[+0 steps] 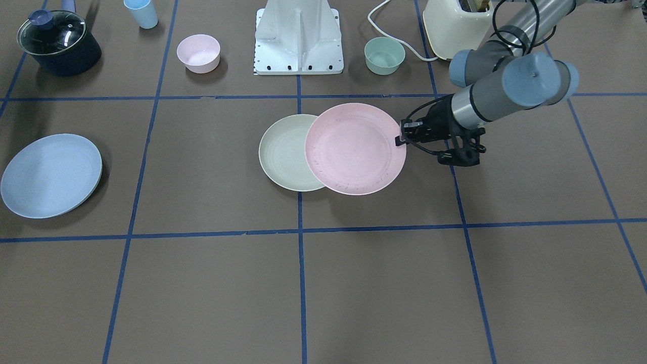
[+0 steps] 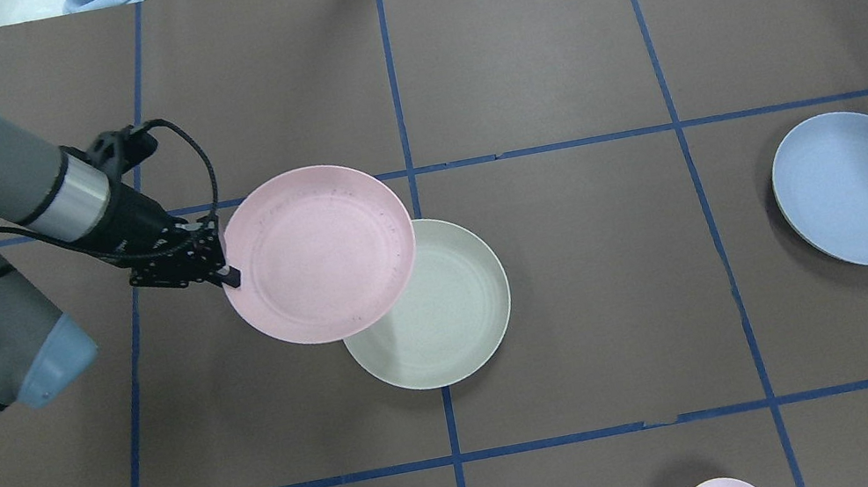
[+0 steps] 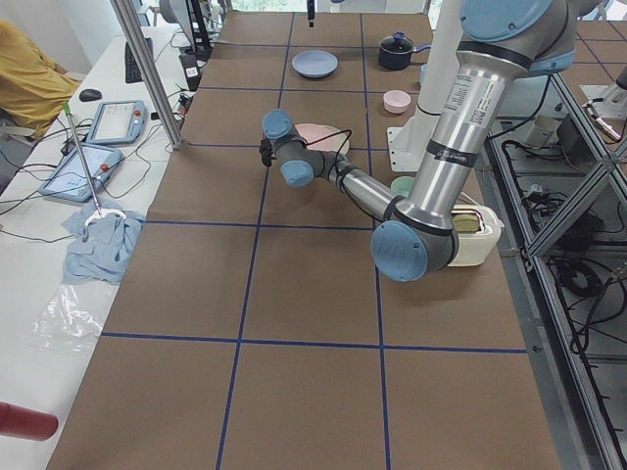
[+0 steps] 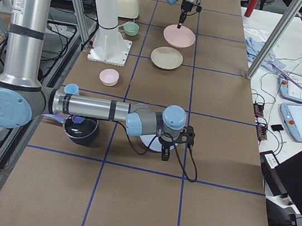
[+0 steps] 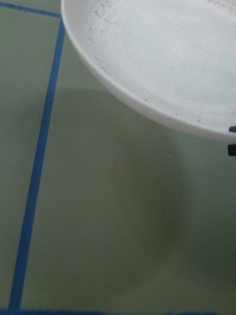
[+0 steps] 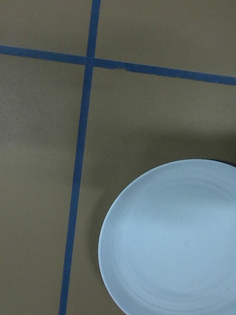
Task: Stack three plates with pink and blue
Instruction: 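Lift the pink plate with the left gripper and carry it over the cream plate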
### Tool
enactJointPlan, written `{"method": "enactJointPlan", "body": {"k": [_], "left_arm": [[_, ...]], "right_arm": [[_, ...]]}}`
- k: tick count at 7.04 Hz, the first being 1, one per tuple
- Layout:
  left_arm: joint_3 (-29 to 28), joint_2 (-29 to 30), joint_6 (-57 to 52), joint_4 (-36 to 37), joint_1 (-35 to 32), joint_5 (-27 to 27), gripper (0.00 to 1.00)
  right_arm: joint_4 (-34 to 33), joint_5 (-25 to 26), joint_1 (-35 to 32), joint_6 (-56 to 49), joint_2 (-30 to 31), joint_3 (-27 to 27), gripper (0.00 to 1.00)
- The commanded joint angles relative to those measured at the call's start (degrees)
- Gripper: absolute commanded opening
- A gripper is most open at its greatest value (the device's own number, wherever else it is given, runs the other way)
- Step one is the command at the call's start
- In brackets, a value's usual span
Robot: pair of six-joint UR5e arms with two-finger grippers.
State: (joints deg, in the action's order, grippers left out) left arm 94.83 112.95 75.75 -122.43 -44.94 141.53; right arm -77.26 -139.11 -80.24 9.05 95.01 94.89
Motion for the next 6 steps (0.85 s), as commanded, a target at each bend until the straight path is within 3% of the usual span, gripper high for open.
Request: {"method": "enactJointPlan", "body": {"k": [1, 6], "left_arm": [[-1.2, 2.9, 2.6, -0.1, 5.1, -3.7, 0.0], [-3.4, 6.7, 4.7, -0.6, 9.3, -6.5, 0.0]], "right_arm": [[0.0, -0.1, 0.0, 0.0, 0.1, 0.0, 1.0], [0.0, -0.7, 0.0, 0.0, 0.1, 0.3, 1.0]]}}
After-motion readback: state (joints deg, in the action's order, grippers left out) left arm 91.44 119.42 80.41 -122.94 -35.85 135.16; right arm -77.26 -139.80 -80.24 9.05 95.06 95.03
